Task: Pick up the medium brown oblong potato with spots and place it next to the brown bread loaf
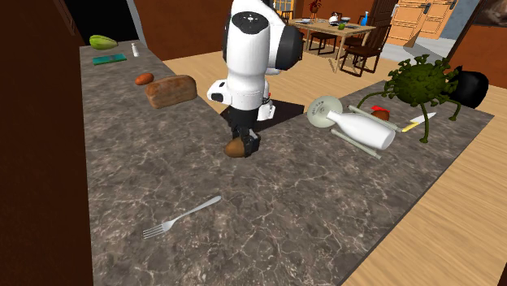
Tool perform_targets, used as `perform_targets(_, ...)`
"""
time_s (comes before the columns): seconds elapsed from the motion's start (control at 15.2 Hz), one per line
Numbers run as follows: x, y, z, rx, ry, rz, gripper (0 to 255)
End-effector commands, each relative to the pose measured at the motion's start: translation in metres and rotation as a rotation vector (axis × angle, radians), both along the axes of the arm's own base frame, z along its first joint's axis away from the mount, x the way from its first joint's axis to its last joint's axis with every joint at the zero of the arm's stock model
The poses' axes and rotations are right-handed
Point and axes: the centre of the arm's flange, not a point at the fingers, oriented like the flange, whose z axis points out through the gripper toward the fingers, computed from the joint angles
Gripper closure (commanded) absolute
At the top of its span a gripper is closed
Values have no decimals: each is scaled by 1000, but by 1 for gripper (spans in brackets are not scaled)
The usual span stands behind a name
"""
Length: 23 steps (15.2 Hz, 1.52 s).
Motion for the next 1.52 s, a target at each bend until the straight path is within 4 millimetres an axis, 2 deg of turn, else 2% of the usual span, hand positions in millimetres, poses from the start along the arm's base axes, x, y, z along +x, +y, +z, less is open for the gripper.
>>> perform_targets(0.0, 0, 0, 11, 0, 0, 0, 255)
perform_targets(0.92, -1, 0, 83, 0, 0, 0, 255)
perform_targets(1.45, -37, -99, 83, 0, 0, 0, 255)
